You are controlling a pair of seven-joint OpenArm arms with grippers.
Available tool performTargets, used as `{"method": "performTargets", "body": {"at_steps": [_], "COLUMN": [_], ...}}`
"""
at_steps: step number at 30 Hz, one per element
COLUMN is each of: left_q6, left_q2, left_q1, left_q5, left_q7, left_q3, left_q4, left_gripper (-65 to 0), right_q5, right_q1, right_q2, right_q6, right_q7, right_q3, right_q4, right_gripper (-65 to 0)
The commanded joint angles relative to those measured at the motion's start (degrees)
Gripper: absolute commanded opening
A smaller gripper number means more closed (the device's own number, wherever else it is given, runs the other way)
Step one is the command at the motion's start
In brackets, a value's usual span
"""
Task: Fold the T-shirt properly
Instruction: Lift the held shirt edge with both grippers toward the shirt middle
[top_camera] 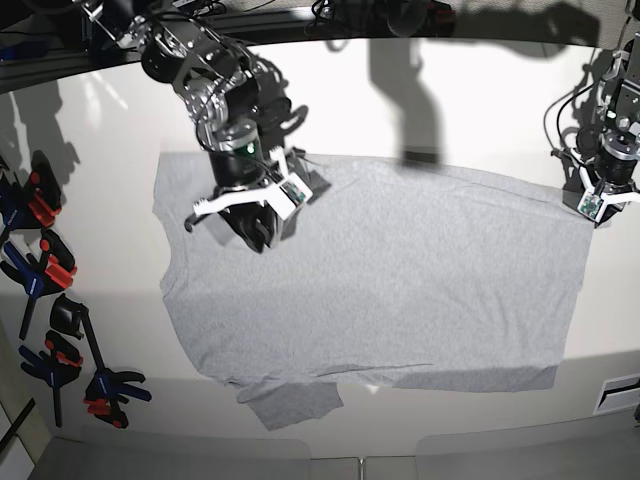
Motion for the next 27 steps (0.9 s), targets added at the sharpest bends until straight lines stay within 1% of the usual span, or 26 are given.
{"method": "performTargets", "body": {"at_steps": [1, 4, 7, 14, 18, 20, 27], "left_q6": [0.98, 0.96, 0.98, 0.96, 0.96, 0.96, 0.96], "left_q2": [-1.14, -0.63, 0.31, 3.45, 3.52, 3.56, 3.56], "left_q1": [-1.01, -1.38, -2.05, -4.09, -4.24, -4.57, -6.47], "left_q5": [0.33, 0.13, -1.9, -1.68, -1.36, 0.44, 0.39], "left_q7": [-1.49, -1.66, -1.81, -1.38, -0.96, -0.98, -1.42], "left_q3": [-0.61, -0.59, -0.61, -0.61, -0.61, -0.61, -0.61], "left_q4": [0.72, 0.72, 0.72, 0.61, 0.39, -0.2, -3.5], "left_gripper": [-65.0, -65.0, -65.0, -65.0, -65.0, -65.0, -65.0], "right_q5": [-1.09, -1.07, -1.09, -1.09, -1.11, -1.11, -1.07], "right_q1": [1.11, 2.01, 3.3, 3.91, 3.93, 3.93, 3.96], "right_q2": [0.09, -0.26, -0.24, -0.24, -0.24, -0.26, -0.24], "right_q6": [-0.83, -0.5, -0.5, -0.46, -0.46, -0.46, -0.48], "right_q7": [1.31, 2.03, 2.05, 2.03, 2.12, 2.49, 2.69], "right_q3": [0.37, 0.37, 0.37, 0.37, 0.61, 1.33, 2.6], "right_q4": [0.94, 0.92, 0.87, 0.83, 0.83, 0.83, 0.83], "right_gripper": [-65.0, -65.0, -65.0, -65.0, -65.0, -65.0, -65.0]}}
